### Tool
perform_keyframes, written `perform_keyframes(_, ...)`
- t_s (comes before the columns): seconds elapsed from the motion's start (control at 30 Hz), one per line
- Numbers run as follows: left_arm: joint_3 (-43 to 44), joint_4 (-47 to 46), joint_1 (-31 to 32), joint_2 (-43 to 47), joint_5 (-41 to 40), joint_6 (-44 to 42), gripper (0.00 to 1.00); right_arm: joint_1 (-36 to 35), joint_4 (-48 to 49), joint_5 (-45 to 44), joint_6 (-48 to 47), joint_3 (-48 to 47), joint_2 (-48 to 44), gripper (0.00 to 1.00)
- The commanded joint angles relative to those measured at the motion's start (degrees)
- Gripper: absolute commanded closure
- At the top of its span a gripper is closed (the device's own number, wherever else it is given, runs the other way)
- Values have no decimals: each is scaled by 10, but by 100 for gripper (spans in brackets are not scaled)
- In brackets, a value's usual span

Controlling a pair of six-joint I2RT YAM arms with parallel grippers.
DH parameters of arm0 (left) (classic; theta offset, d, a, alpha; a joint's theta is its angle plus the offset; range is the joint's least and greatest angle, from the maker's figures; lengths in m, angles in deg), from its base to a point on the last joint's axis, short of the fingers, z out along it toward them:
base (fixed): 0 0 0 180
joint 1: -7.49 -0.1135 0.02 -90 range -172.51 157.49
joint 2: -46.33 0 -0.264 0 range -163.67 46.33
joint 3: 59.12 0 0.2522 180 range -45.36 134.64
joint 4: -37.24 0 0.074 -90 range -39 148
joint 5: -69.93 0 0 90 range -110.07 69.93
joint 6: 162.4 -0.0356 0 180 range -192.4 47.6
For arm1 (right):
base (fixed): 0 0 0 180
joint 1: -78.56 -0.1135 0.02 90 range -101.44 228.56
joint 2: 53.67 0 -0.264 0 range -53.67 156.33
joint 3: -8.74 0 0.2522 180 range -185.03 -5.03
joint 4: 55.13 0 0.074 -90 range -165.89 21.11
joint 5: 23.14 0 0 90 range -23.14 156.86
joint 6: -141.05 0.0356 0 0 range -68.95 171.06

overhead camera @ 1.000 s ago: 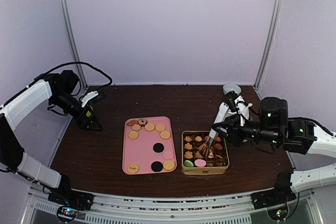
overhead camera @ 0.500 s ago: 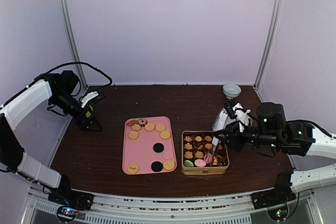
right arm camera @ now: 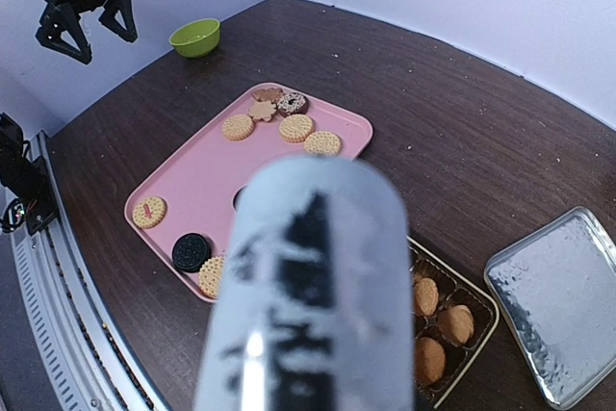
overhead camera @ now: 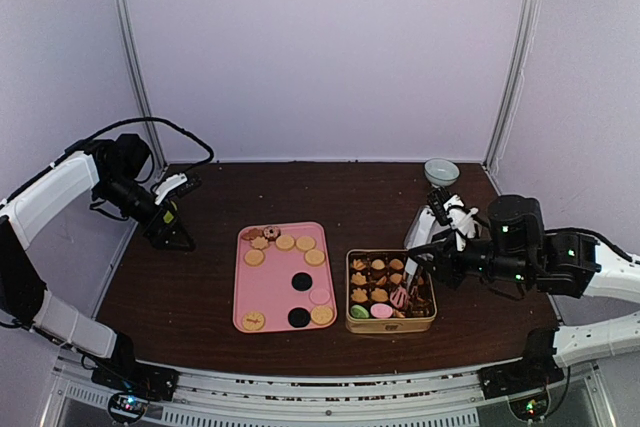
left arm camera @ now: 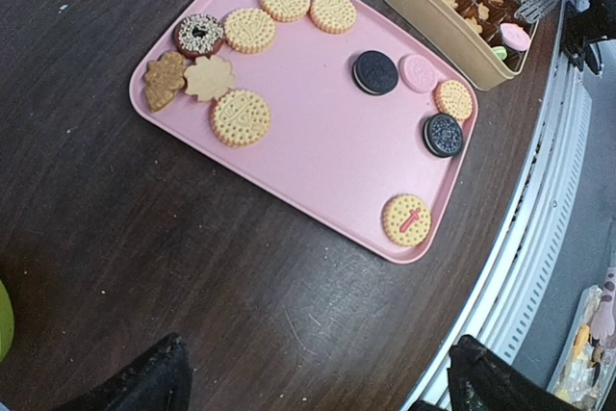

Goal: Pack the cookies
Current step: Place the fake cookies in the empty pocket of the box, then pick up the fake cookies from the plate.

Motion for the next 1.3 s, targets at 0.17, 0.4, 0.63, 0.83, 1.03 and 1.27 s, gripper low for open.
perform_keyframes(0.17, 22, 13, -5, -7, 16, -10, 5, 0, 35, -21, -25, -51, 0, 74)
perform_keyframes(0.4, 17, 11, -5, 1, -1, -8, 4, 0, 124, 21, -55, -145, 125, 73)
perform_keyframes(0.63, -12, -4, -22, 13, -36, -6, 2, 0, 254, 52, -78, -296, 347, 74)
perform_keyframes(0.83, -25, -3, -57, 14, -28, -17, 2, 1, 268, 35, -93, -521, 583, 75)
perform_keyframes(1.03, -43, -8, -70, 23, -27, -29, 2, 3, 229, 10, -102, -726, 768, 75)
perform_keyframes(1.27, -48, -10, -73, 18, -22, -38, 2, 3, 229, -1, -91, -779, 845, 74)
